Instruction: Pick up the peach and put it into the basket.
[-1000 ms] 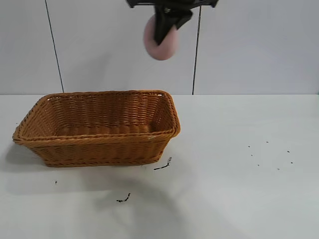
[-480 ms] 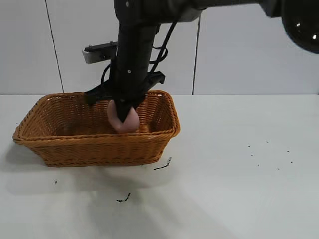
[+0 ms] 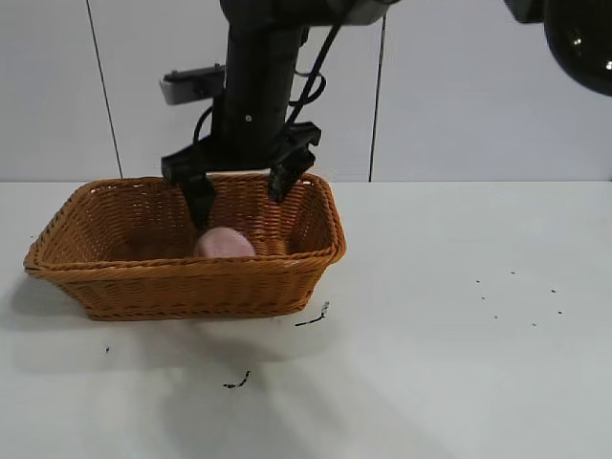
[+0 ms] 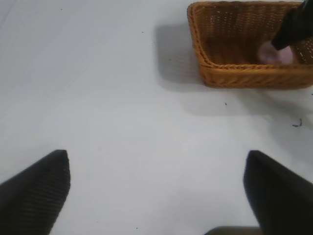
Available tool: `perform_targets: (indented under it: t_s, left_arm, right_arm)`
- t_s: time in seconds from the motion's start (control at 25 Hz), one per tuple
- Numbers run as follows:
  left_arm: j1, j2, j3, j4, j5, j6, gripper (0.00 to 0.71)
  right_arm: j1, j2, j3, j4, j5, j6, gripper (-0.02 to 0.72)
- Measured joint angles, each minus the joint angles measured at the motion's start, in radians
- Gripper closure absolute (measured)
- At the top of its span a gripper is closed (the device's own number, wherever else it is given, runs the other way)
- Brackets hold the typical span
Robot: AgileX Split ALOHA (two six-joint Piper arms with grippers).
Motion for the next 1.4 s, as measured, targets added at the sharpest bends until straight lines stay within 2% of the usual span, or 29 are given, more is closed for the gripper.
perform_targets:
  t_s: [0.12,0.44,0.68,0.92,1.04,1.2,1.4]
  left_arm:
    - [0.0,0.0,0.0,0.0,0.0,0.0,0.017]
    - [0.0,0.0,0.0,0.0,0.0,0.0,0.017]
    - [0.0,0.0,0.0,0.0,0.0,0.0,0.017]
    - [0.0,0.0,0.0,0.0,0.0,0.0,0.017]
    - [0.0,0.0,0.0,0.0,0.0,0.0,0.017]
    - [0.0,0.0,0.0,0.0,0.0,0.0,0.017]
    - [0.0,0.0,0.0,0.0,0.0,0.0,0.017]
  right_arm:
    - [-0.08,-0.015,0.0,0.022,0.014,-0.011,0.015]
    - [-0.384,-0.015,0.001,0.022,0.014,-0.014,0.015]
    - [-0.537,-0.015,0.004,0.022,0.014,-0.011,0.015]
    - [-0.558,-0.088,0.132,0.022,0.016,-0.009,0.015]
    - [-0.557,-0.188,0.233,0.022,0.015,0.014,0.015]
    - [-0.557,-0.385,0.427,0.022,0.014,0.043,0.015]
    - [-0.556,-0.737,0.749,0.022,0.014,0.043,0.015]
